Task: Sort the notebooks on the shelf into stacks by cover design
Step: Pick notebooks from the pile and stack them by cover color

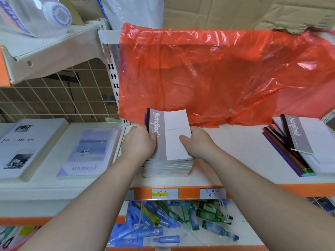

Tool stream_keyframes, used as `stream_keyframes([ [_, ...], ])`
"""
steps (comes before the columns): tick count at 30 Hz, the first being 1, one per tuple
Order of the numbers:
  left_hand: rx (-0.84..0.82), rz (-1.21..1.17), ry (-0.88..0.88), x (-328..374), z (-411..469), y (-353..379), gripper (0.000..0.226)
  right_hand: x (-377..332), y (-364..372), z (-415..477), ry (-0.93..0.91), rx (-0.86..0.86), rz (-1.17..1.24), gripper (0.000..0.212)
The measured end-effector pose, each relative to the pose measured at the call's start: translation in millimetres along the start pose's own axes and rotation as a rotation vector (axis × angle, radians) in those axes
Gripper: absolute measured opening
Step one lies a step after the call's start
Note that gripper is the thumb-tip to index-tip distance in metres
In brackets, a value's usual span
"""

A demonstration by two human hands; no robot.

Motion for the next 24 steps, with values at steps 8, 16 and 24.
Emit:
stream_keyframes([
  [8, -0.011, 0.055, -0.007, 3, -1, -1, 0.035, 4, 6, 6, 0.007, -0.028, -0.021, 0.039],
  [16, -0.018, 0.023, -0.057, 2, -8, -2, 0.036, 12, 11, 10, 0.029, -0.040, -0.021, 0.057],
  [24, -0.033, 0.011, -0.075, 1, -11, -1, 0.036, 15, 14, 9, 0.035, -0.047, -0.018, 0.050],
])
Point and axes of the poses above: each hand's wrist, its own z-axis towards the middle knuckle, its own y-axis out of the palm, x = y × z, the point moved 9 cm from there along z, towards the middle knuckle, and after that the axes turned 9 degrees about y, right-handed, at the moved point
